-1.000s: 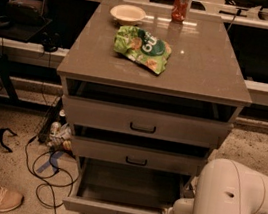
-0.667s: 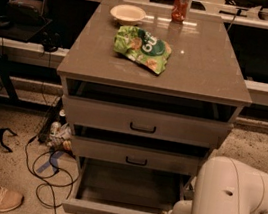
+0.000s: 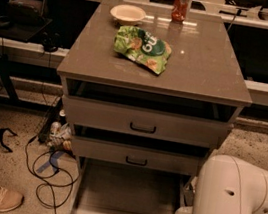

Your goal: Open bottom drawer

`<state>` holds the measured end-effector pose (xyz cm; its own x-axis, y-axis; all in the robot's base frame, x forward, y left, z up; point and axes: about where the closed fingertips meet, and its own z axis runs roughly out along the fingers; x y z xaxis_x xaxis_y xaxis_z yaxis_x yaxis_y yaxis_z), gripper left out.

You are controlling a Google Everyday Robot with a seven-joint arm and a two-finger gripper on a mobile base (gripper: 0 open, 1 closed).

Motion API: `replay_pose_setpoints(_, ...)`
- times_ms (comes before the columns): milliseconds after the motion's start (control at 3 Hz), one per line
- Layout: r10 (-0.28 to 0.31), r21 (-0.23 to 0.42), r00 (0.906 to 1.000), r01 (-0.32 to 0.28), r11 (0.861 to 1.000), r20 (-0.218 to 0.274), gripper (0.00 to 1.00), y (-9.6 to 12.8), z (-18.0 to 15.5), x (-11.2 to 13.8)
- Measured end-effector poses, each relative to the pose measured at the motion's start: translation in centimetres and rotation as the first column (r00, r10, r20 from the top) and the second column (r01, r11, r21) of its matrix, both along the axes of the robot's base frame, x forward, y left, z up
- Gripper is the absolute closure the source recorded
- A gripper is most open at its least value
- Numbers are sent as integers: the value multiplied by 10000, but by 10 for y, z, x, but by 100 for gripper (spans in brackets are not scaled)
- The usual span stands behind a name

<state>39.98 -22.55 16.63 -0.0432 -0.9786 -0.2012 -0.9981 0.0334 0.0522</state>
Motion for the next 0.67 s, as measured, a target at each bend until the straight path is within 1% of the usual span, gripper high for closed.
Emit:
replay_pose_setpoints(333,-18,14,10000,18,10000,-6,84,0,0,-1)
replay_pose_setpoints(667,-14,21,10000,14,10000,-29,61,0,-1,-3)
